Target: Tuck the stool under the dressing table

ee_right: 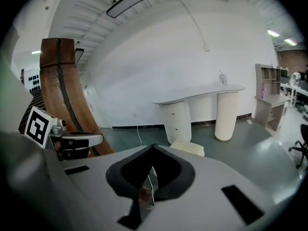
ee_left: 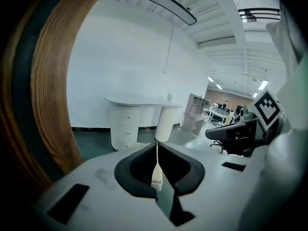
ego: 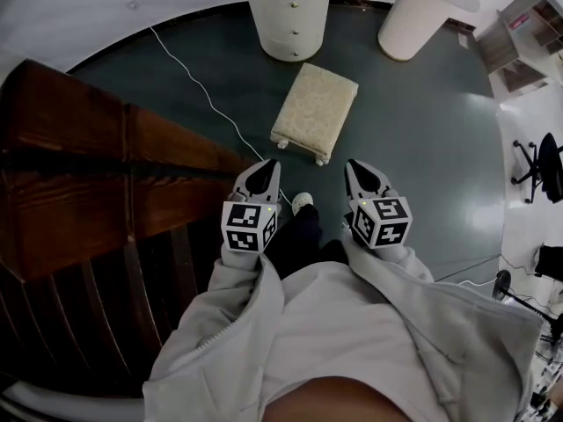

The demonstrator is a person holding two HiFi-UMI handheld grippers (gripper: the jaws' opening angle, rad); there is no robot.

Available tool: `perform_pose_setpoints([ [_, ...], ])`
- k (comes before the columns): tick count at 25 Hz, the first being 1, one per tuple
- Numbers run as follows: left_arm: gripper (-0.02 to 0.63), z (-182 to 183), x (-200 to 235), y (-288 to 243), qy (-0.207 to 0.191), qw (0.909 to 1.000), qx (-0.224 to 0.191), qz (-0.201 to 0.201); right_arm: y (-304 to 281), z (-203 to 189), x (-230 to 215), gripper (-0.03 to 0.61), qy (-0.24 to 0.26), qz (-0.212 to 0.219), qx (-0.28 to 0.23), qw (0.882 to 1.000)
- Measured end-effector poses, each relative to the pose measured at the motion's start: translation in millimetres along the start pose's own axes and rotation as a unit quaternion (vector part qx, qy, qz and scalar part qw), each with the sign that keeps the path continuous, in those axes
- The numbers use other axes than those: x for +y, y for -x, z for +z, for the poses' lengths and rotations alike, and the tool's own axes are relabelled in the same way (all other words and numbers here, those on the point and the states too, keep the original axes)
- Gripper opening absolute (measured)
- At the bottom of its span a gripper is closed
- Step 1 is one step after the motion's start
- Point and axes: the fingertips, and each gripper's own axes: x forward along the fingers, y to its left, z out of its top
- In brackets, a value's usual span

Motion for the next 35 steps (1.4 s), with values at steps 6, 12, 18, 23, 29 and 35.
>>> perform_pose_setpoints([
  [6,0.020,10.2,29.0,-19.1,-0.003,1.0000,0.002,-0.005,-38.5,15.4,9.0,0.049,0.005,0.006,0.005,1.000],
  [12,0.020,9.4,37.7,-39.2,-0.008,0.9997,0.008,-0.024,-63.1,20.1,4.9,0.049,0.009,-0.005,0.006,1.000],
  [18,0.020,5.1,31.5,-54.8,-0.012,0.9987,0.020,-0.045,-70.7,19.6,-9.2,0.049,0.019,-0.025,0.016,0.999],
  [23,0.020,-3.7,27.8,-65.2,-0.005,0.9980,0.036,-0.051,-78.1,12.9,-19.9,0.049,0.017,-0.032,0.029,0.999],
  [29,0.020,-15.2,34.7,-83.8,-0.009,0.9978,0.051,-0.042,-92.8,-4.9,-30.9,0.049,0.005,-0.011,0.044,0.999],
  [35,0.020,-35.4,50.0,-112.0,-0.024,0.9973,0.066,-0.024,-113.0,-35.0,-50.0,0.050,-0.013,-0.008,0.066,0.998],
])
